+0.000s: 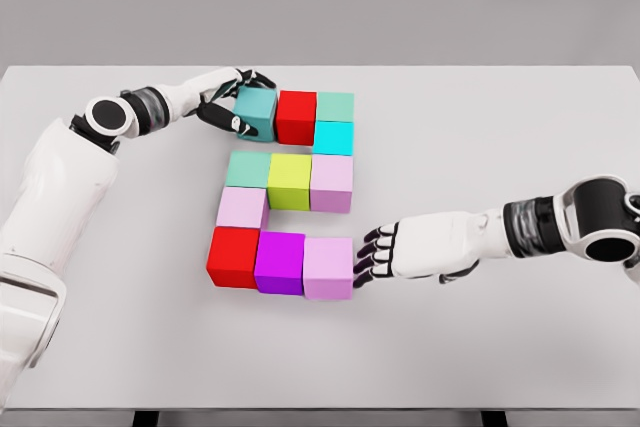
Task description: Assemble the squares on the desktop into the number 2
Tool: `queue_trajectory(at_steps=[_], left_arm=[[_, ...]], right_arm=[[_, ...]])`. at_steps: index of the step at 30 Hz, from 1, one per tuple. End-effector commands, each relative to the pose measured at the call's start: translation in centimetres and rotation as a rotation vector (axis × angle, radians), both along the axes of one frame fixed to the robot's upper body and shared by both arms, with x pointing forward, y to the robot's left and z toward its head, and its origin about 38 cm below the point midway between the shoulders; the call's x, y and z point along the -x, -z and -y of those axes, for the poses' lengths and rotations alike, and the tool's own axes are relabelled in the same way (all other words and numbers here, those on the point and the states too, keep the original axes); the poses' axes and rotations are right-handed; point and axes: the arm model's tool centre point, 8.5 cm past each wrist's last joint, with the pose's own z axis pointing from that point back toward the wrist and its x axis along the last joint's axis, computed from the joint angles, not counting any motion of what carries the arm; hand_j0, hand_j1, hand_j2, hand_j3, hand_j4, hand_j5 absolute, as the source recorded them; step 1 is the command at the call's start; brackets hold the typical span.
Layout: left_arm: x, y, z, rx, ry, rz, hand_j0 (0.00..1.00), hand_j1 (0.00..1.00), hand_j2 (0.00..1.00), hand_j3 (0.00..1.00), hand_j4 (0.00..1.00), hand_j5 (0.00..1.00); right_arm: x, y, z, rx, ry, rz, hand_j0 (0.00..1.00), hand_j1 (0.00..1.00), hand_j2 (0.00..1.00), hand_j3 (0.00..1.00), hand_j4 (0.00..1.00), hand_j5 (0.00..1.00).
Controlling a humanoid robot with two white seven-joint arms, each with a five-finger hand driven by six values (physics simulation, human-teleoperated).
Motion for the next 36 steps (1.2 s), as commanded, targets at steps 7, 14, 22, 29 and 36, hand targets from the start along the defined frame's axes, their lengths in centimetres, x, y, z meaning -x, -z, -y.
queue_trajectory(at_steps=[7,14,22,29,36], left_arm=[[0.0,-0.1,0.4,0.016,0.003,0.001,0.91,0.91,0.91,0.91,0.91,0.91],[0.0,-0.1,0.6,0.034,-0.001,0.004,0.97,0.97,0.97,0.97,0.97,0.97],[0.0,0.0,0.8,0.033,0.004,0.004,0.98,0.98,0.98,0.98,0.98,0.98],[0.1,0.0,1.5,0.026,0.014,0.004,0.98,0.98,0.98,0.98,0.98,0.98],[0.1,-0.1,1.5,0.022,0.019,0.01,0.99,0.99,0.99,0.99,0.99,0.99]], right_arm=[[-0.1,-0.2,0.1,-0.007,0.007,-0.001,1.0,1.0,1.0,1.0,1.0,1.0],[0.1,0.2,0.1,-0.006,0.006,-0.011,1.0,1.0,1.0,1.0,1.0,1.0],[0.2,0.3,0.0,-0.006,0.005,-0.015,1.0,1.0,1.0,1.0,1.0,1.0],[0.2,0.3,0.5,0.004,0.013,-0.013,1.0,1.0,1.0,1.0,1.0,1.0],[0.1,0.0,3.3,0.056,0.062,-0.004,1.0,1.0,1.0,1.0,1.0,1.0]])
